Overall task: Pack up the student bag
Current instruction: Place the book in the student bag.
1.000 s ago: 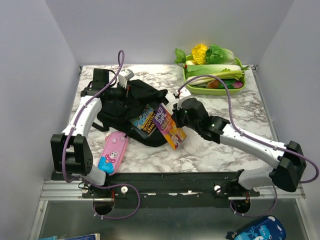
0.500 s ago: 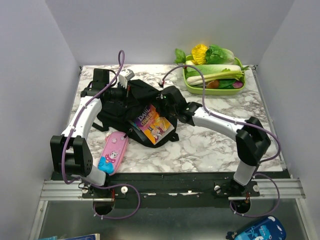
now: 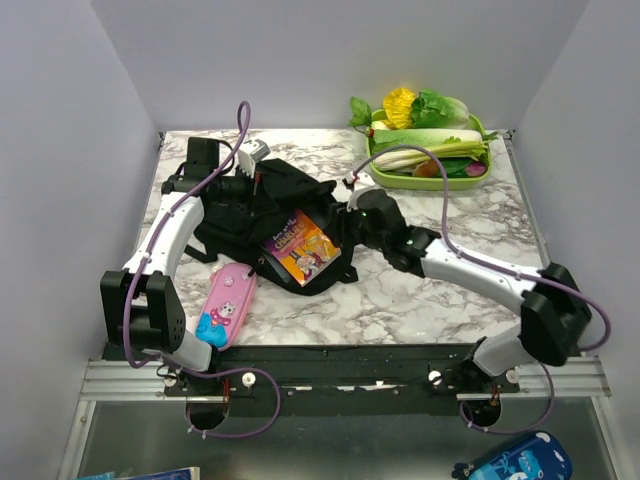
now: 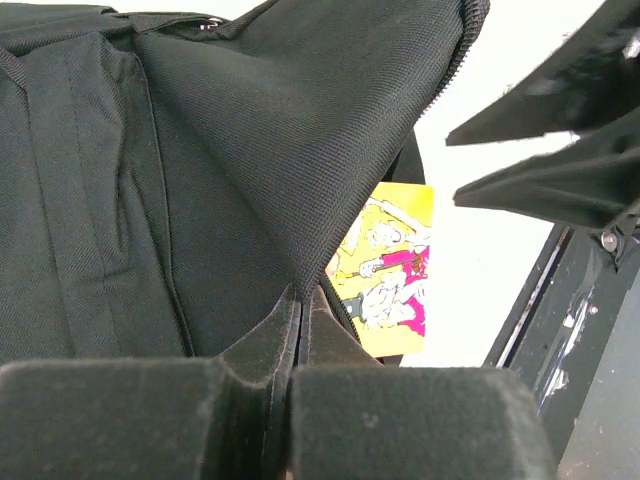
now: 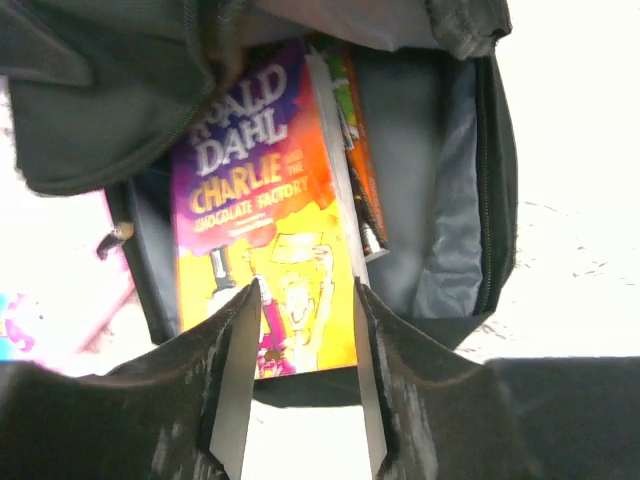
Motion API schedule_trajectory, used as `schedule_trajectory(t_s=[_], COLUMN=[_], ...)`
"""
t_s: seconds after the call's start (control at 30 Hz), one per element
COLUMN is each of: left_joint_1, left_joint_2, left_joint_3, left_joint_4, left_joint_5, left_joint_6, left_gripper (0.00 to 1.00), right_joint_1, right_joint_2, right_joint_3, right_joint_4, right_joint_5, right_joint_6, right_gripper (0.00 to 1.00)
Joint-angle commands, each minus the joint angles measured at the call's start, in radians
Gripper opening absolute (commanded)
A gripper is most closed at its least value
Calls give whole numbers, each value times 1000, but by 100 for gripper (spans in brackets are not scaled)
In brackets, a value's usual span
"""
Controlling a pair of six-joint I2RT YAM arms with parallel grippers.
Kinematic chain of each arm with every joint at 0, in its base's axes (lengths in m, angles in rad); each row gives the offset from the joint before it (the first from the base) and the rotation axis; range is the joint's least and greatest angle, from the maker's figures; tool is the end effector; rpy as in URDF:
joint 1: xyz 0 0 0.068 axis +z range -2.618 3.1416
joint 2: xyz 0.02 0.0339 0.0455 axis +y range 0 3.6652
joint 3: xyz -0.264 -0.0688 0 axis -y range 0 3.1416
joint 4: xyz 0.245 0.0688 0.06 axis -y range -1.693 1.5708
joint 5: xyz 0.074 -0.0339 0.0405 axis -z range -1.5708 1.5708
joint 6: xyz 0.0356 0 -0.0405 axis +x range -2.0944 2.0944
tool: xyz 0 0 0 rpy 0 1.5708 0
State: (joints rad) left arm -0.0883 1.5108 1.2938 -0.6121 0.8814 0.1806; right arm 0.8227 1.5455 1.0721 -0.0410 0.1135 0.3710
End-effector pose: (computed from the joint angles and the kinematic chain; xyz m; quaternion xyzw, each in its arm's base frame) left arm 0.3180 -0.0557 0.3116 0.2662 0.8146 -0.3820 0.3458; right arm 0.2437 0.2567 0.2653 -0.1652 0.8468 0.2423 0.4437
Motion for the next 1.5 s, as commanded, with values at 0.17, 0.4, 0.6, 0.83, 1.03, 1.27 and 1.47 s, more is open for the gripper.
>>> schedule_trajectory(t_s=[0.17,0.4,0.6,0.83,1.03,1.27,1.47], left_joint_1=[-11,-13,-13,-13,-5,27,35], left_joint_2=[-9,-3,-1,3,22,54,52], left_joint_3=[29,42,42,52,68,82,73], left_joint_4=[-1,-18,-18,-49,-61,-55,-46], left_joint_5=[34,37,41,30,8,-1,19], left_joint_6=[-1,13,11,42,60,71,62], left_gripper=[0,0,0,0,0,0,0], right_joint_1=[49,108,107,108,101,107,116], right_joint_2=[-163,-98,16,177,315,142,142], right_joint_3=[-257,-314,-218,-66,100,-93,-127], right_joint_4=[134,184,220,293,300,345,257], right_joint_5=[-101,-107,-87,-46,11,-32,21], right_joint_6=[-34,-14,-14,12,19,2,-17], right_gripper=[1,1,1,1,1,34,15])
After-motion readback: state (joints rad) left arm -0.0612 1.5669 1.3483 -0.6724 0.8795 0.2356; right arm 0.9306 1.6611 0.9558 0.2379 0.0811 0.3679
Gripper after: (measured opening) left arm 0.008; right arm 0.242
